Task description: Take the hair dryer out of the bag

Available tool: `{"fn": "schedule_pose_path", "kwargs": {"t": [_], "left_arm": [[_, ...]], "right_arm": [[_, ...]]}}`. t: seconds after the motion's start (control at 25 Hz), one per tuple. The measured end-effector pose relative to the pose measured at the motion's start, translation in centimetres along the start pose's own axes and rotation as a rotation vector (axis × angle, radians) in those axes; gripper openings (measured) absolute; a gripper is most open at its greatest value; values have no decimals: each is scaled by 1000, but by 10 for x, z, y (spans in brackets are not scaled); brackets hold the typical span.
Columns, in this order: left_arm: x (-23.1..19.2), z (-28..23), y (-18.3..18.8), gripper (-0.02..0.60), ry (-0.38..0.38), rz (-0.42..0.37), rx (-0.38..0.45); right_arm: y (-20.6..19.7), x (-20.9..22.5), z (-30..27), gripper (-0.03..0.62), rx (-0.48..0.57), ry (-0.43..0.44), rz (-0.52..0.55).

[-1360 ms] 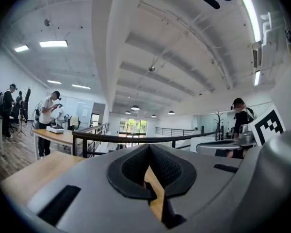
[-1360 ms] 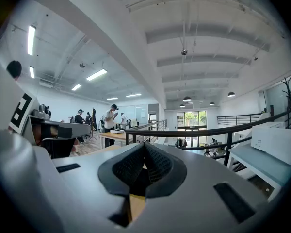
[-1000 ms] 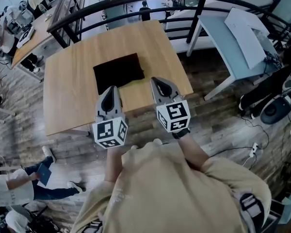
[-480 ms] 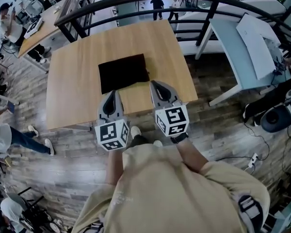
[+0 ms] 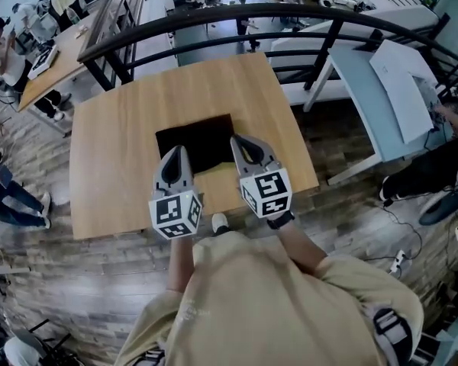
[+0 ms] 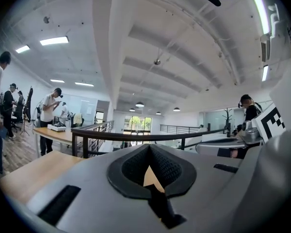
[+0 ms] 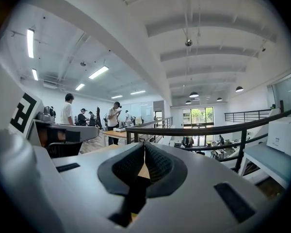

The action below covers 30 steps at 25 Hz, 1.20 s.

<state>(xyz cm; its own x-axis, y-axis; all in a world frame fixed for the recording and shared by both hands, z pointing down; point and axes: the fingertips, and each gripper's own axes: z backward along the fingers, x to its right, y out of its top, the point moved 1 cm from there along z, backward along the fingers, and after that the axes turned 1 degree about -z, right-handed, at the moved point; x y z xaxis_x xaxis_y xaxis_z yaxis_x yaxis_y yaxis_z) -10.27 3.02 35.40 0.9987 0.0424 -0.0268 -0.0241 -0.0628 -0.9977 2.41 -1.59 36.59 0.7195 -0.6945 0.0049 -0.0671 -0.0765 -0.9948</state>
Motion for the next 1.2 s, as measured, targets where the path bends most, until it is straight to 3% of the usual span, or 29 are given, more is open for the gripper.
{"fn": "schedule_pose_path", "kwargs": {"t": [0.32, 0.52, 0.76, 0.84, 1.0, 1.2], "left_arm": [[-53, -65, 4, 11, -90, 23, -6], [-71, -89, -18, 12, -156, 35, -78], [-76, -111, -56, 12, -164, 9, -159], [-74, -118, -74, 12, -195, -42, -216], [-65, -138, -115, 13, -303, -97, -408], [-52, -168, -161, 18, -449, -226, -565]], "right_arm": [[6, 5, -78, 14, -22, -39, -41], [-12, 12, -102, 14, -80, -66, -54], [-44, 25, -113, 15, -157, -63, -79], [-54, 30, -122, 15, -173, -46, -76], [-80, 34, -142, 15, -234, 15, -82], [-111, 42, -162, 15, -295, 65, -134]]}}
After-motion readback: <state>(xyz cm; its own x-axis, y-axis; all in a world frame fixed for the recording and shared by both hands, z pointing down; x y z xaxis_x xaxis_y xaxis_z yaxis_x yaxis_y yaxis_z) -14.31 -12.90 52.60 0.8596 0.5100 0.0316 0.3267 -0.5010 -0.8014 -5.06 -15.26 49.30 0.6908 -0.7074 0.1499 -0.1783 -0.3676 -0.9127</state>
